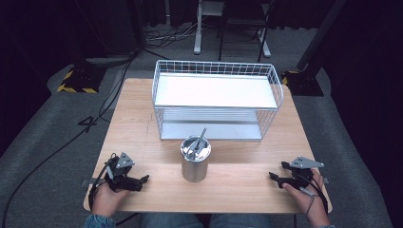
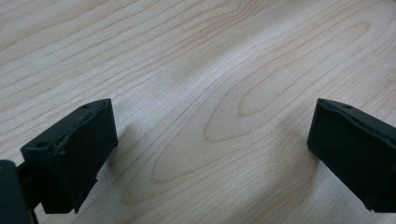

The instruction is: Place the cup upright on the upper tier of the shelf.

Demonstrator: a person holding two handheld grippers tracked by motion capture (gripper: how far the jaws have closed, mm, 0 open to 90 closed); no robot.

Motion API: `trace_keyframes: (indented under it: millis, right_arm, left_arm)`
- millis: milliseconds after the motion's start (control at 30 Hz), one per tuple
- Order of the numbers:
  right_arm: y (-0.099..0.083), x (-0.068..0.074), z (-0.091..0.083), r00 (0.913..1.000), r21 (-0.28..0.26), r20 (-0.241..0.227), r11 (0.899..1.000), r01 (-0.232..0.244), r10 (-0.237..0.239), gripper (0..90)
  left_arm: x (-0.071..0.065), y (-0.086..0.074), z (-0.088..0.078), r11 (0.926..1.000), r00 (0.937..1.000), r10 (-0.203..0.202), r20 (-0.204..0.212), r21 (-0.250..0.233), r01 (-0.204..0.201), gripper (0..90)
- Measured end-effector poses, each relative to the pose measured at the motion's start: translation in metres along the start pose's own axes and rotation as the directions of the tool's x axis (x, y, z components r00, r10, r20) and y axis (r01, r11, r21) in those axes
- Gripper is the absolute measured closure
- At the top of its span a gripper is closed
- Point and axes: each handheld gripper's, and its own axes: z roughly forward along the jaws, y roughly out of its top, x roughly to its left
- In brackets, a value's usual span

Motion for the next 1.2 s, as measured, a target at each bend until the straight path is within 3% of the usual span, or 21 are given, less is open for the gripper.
trace_keyframes:
  millis: [67,167,233,267,300,333,467,700,967,1200]
  right_arm:
    - [0.000,0.000,0.000,1.0000,0.000,0.001,1.000,0.002,-0.002,26.6]
    - [0.000,0.000,0.000,1.0000,0.000,0.000,1.000,0.001,-0.001,26.6]
    - [0.000,0.000,0.000,1.0000,0.000,0.000,1.000,0.001,-0.001,26.6]
    - [0.000,0.000,0.000,1.0000,0.000,0.000,1.000,0.001,-0.001,26.7]
    - [0.000,0.000,0.000,1.0000,0.000,0.000,1.000,0.001,-0.001,26.7]
    - [0.000,0.000,0.000,1.0000,0.000,0.000,1.000,0.000,0.000,26.7]
    - [0.000,0.000,0.000,1.0000,-0.001,-0.002,1.000,-0.001,0.001,26.7]
    - [0.000,-0.001,0.001,1.0000,-0.001,-0.003,1.000,0.004,-0.004,26.7]
    - [0.000,0.001,0.000,0.9999,-0.004,0.000,1.000,0.012,-0.012,28.3]
    - [0.000,0.000,0.000,0.9999,-0.001,-0.005,1.000,0.012,-0.012,28.2]
  left_arm:
    - [-0.001,0.001,0.000,0.9998,0.9998,-0.019,-0.002,0.008,0.019,1.9]
    - [-0.002,0.003,-0.003,1.0000,1.0000,-0.007,-0.005,-0.003,0.007,1.8]
    - [-0.004,0.005,-0.008,0.9987,0.9998,-0.017,0.010,-0.049,0.017,1.8]
    - [-0.006,0.007,-0.016,0.9951,0.9997,-0.009,0.023,-0.099,0.012,1.8]
    - [-0.006,0.007,-0.016,0.9951,0.9997,-0.009,0.023,-0.099,0.012,1.8]
    - [-0.008,0.009,-0.022,0.9897,0.9994,-0.002,0.034,-0.143,0.007,1.8]
    - [-0.012,0.012,-0.030,0.9830,0.9991,0.015,0.041,-0.183,-0.007,1.8]
    - [-0.019,0.019,-0.044,0.9582,0.9954,-0.024,0.092,-0.282,0.049,2.3]
    - [-0.030,0.035,-0.052,0.9264,0.9890,0.033,0.144,-0.376,0.024,2.2]
    - [-0.038,0.050,-0.053,0.9111,0.9803,0.061,0.188,-0.412,0.022,2.0]
